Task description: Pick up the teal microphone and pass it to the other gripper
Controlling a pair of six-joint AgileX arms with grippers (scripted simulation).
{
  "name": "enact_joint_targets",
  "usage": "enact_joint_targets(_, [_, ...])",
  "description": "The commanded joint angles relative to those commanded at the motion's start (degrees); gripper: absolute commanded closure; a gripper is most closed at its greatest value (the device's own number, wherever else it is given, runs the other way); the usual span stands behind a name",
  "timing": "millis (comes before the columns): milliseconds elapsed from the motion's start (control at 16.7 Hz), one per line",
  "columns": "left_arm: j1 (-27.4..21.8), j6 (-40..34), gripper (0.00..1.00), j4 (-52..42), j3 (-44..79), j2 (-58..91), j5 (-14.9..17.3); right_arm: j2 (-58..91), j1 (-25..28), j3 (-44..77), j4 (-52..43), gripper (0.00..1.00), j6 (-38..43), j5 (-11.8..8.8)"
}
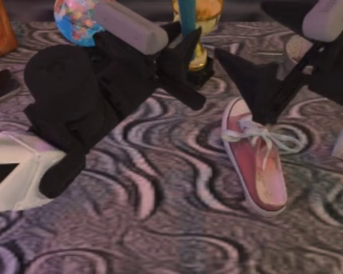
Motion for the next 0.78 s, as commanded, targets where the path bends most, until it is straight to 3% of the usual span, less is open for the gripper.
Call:
enact_joint_targets(420, [0.00,0.00,1.00,0.00,0.00,0.00,0.00,1.54,0.46,1.01,0.31,0.00,0.01,0.11])
enact_joint_targets(780, [0.00,0.00,1.00,0.00,0.00,0.00,0.00,16.17,4.47,12.50,3.18,0.00,0.14,4.20])
